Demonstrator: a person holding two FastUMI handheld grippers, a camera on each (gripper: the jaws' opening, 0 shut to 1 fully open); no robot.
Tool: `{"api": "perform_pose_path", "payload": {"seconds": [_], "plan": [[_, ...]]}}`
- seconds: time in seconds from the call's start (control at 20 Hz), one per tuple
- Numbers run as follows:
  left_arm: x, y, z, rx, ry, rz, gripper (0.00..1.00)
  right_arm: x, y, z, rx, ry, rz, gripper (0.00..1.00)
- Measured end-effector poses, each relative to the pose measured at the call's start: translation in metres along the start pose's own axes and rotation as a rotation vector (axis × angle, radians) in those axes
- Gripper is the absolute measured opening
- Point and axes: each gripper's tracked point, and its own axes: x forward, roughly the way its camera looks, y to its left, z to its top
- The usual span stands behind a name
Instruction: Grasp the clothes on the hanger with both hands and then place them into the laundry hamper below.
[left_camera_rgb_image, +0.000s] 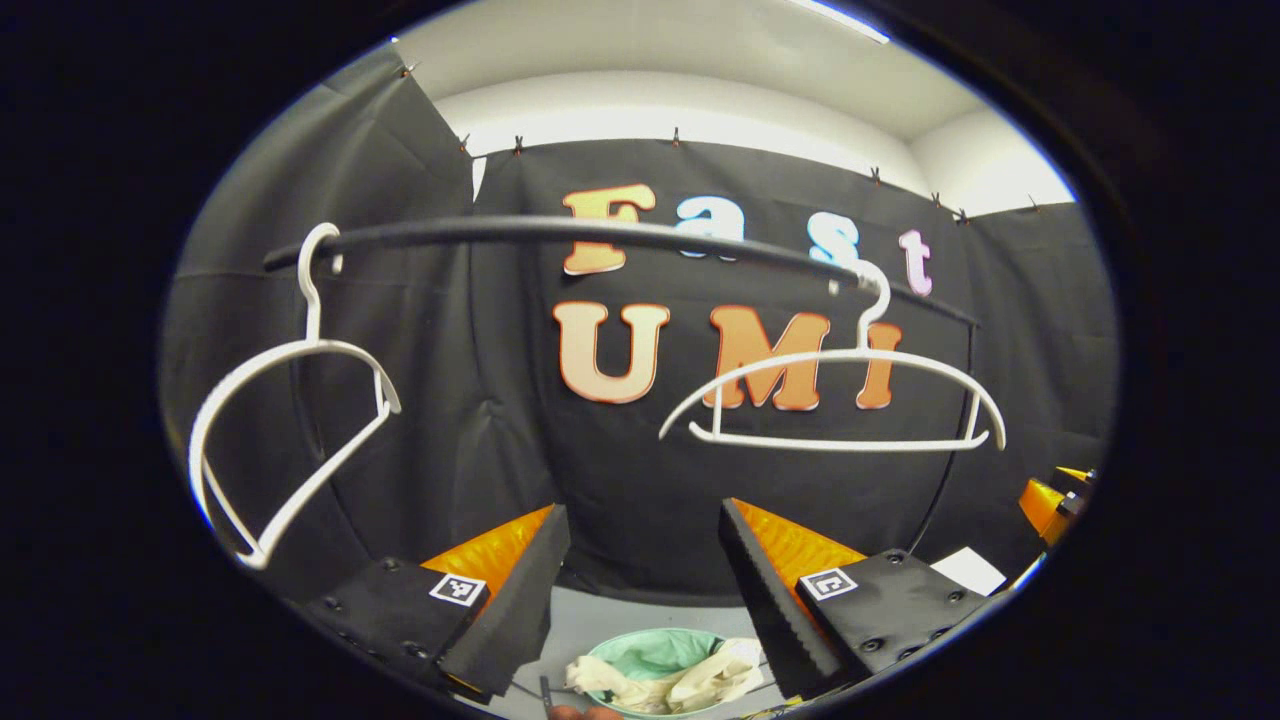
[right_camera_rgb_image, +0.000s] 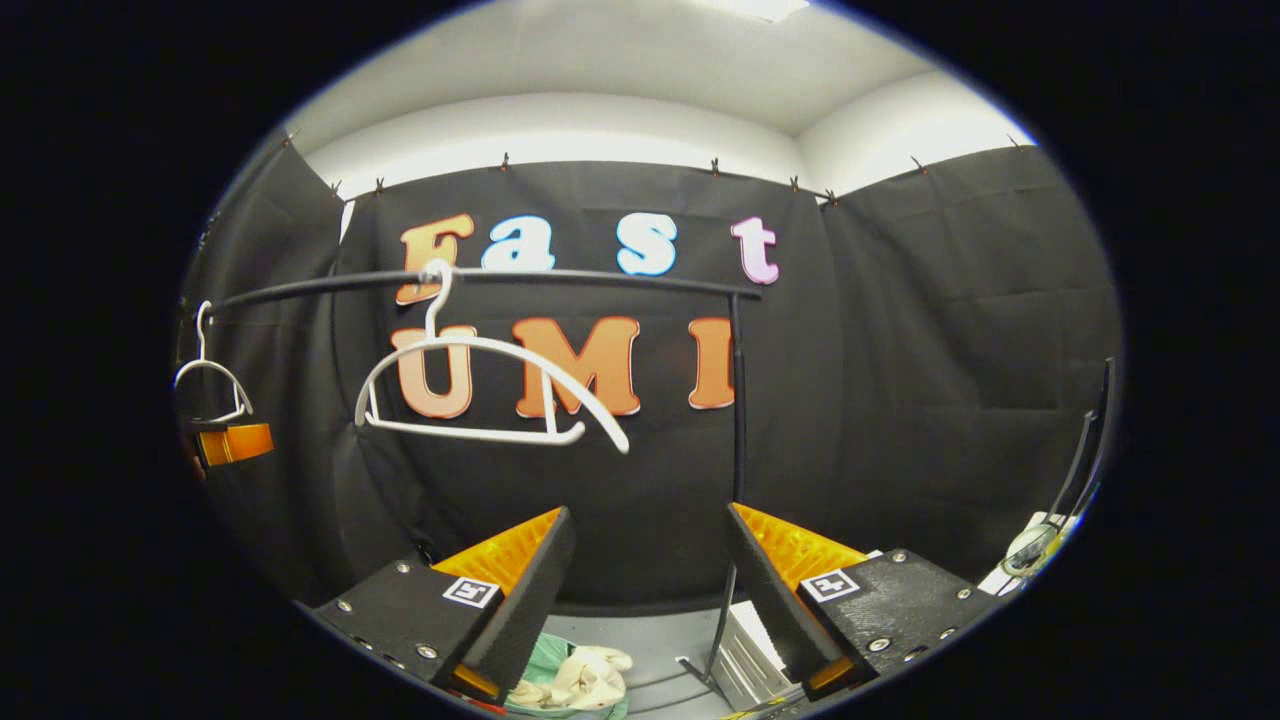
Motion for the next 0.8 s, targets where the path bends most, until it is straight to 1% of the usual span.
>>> {"api": "perform_pose_path", "payload": {"seconds": [0.15, 0.2, 0.25, 0.3, 0.35, 0.4, 0.45, 0.5, 0.55, 0.7, 0.8], "plan": [[-0.005, -0.001, 0.033, 0.015, -0.062, -0.014, 0.97, 0.000, 0.007, 0.026, 0.013, -0.041, 0.017, 0.94], [-0.006, -0.003, 0.041, 0.023, -0.083, -0.019, 0.96, -0.001, 0.006, 0.032, 0.022, -0.052, 0.016, 1.00], [-0.007, -0.005, 0.049, 0.025, -0.096, -0.028, 0.96, -0.002, 0.006, 0.040, 0.026, -0.061, 0.017, 1.00], [-0.007, -0.009, 0.053, 0.021, -0.100, -0.037, 0.95, -0.003, 0.011, 0.047, 0.026, -0.069, 0.024, 0.94], [-0.007, -0.011, 0.058, 0.012, -0.100, -0.040, 0.94, -0.001, 0.017, 0.054, 0.020, -0.079, 0.037, 0.94], [-0.006, -0.012, 0.061, 0.005, -0.097, -0.041, 0.95, -0.001, 0.022, 0.060, 0.010, -0.088, 0.052, 0.94], [-0.005, -0.013, 0.066, -0.001, -0.100, -0.047, 0.95, 0.000, 0.026, 0.066, 0.000, -0.092, 0.065, 1.00], [-0.004, -0.013, 0.073, -0.006, -0.107, -0.046, 0.94, 0.000, 0.031, 0.071, -0.008, -0.098, 0.075, 1.00], [-0.005, -0.011, 0.081, -0.012, -0.119, -0.045, 0.94, -0.001, 0.033, 0.077, -0.011, -0.101, 0.083, 0.94], [-0.011, -0.014, 0.101, -0.007, -0.161, -0.059, 0.95, -0.002, 0.042, 0.089, 0.004, -0.120, 0.101, 0.94], [-0.013, -0.010, 0.106, 0.001, -0.180, -0.048, 0.97, 0.000, 0.042, 0.091, 0.008, -0.123, 0.097, 0.94]]}}
